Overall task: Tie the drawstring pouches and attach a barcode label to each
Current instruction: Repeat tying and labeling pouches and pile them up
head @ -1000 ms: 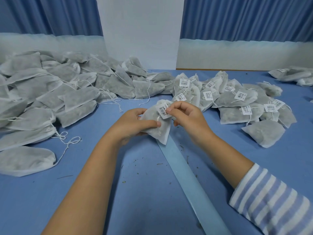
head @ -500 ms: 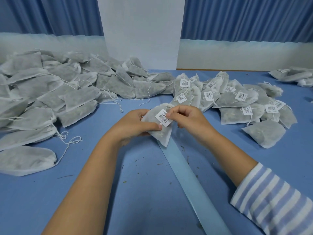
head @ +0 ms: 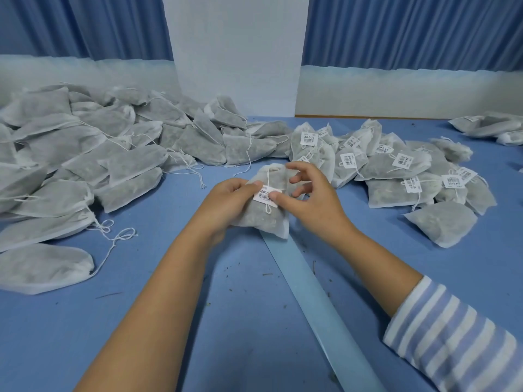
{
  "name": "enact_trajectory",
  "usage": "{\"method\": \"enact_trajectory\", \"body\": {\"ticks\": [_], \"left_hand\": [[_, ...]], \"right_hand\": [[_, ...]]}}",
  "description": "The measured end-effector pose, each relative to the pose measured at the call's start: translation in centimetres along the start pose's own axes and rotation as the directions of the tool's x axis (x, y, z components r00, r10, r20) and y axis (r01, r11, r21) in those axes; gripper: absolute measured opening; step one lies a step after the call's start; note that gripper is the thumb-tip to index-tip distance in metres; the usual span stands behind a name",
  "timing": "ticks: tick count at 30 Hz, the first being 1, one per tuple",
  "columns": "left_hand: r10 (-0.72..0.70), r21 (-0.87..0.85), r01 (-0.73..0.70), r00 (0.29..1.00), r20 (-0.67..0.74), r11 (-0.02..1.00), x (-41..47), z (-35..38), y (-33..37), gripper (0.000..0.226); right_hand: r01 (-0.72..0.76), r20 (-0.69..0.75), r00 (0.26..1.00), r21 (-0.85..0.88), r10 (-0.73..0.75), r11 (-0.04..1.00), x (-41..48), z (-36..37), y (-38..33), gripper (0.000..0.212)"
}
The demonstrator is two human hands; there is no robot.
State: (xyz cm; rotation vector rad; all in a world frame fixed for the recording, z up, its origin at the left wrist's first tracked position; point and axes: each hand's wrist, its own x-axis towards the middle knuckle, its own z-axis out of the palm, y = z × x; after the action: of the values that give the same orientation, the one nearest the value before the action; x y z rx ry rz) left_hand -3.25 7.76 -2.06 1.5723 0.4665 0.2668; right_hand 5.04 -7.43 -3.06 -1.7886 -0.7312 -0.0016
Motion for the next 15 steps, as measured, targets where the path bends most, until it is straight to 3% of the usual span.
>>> {"method": "enact_trajectory", "body": {"ticks": [2, 4, 6, 9, 11, 15], "left_hand": [[0.001, -0.074, 0.0, 1.0, 0.008, 0.997, -0.17, 0.05, 0.19, 0.014], [0.014, -0.111, -0.011, 1.0, 0.027, 0.994, -0.32, 0.17, 0.27, 0.015], [0.023, -0.112, -0.017, 0.999, 0.047, 0.994, -0.41, 0.27, 0.25, 0.014], [0.018, -0.117, -0.01, 0.998, 0.065, 0.993, -0.49, 0.29, 0.25, 0.012], [0.015, -0.122, -0.007, 0.998, 0.067, 0.993, -0.48, 0.42, 0.21, 0.011], [0.026, -0.18, -0.019, 0.999, 0.034, 0.984, -0.26, 0.56, -0.06, 0.018]], "right_hand": [[-0.192, 0.051, 0.981, 0.165, 0.186, 0.967, 0.15, -0.06, -0.31, 0.048], [-0.368, 0.184, 0.928, 0.338, 0.323, 0.866, 0.3, -0.15, -0.3, 0.028], [-0.465, 0.328, 0.882, 0.498, 0.338, 0.732, 0.36, -0.19, -0.31, 0.015], [-0.535, 0.415, 0.844, 0.613, 0.339, 0.581, 0.47, -0.17, -0.5, 0.031], [-0.539, 0.413, 0.842, 0.625, 0.347, 0.564, 0.46, -0.13, -0.5, 0.041], [-0.498, 0.412, 0.862, 0.576, 0.296, 0.648, 0.3, -0.18, -0.64, 0.028]]}}
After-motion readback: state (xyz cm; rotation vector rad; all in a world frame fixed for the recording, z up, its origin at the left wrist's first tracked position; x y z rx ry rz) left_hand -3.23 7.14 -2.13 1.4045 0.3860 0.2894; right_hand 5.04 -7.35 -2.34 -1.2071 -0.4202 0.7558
